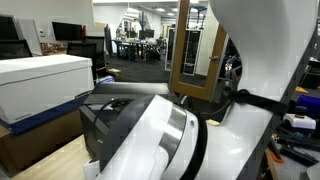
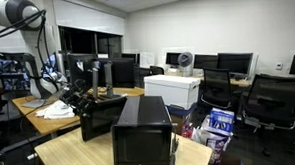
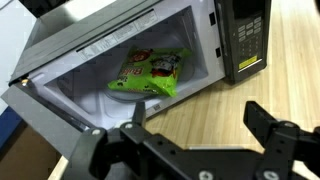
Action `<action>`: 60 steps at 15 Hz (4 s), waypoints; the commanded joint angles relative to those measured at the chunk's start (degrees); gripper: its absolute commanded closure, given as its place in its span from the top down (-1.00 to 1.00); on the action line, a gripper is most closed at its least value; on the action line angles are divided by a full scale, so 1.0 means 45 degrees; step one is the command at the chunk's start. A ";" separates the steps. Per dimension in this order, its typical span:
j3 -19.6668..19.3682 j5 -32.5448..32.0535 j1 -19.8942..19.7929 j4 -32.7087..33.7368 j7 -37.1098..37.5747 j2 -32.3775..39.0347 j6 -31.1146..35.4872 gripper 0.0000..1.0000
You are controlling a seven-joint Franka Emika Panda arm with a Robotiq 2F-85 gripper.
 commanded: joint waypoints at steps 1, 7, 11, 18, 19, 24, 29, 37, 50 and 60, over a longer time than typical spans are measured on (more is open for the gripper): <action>0.0202 0.0374 0.0055 -0.0754 0.0121 -0.0462 0.1079 1.00; 0.0101 0.0451 0.0546 -0.0563 -0.0005 -0.0112 0.1678 1.00; 0.0125 0.0571 0.0582 -0.0625 -0.0007 -0.0113 0.1793 1.00; -0.0118 0.0493 0.0718 -0.0526 0.0086 -0.0144 0.1554 1.00; -0.0198 0.0456 0.0746 -0.0506 0.0067 -0.0206 0.1468 1.00; -0.0501 0.0544 0.0744 -0.0173 -0.0080 -0.0188 0.1220 1.00; -0.0608 0.0468 0.0800 -0.0092 -0.0051 -0.0123 0.1134 1.00; -0.0736 0.0154 0.1225 -0.0037 0.0166 0.0224 0.0341 1.00; -0.1613 0.0928 -0.1344 0.1483 -0.2754 0.0263 0.2097 1.00; -0.2094 0.0777 -0.1258 0.1972 -0.5365 0.1404 0.1444 1.00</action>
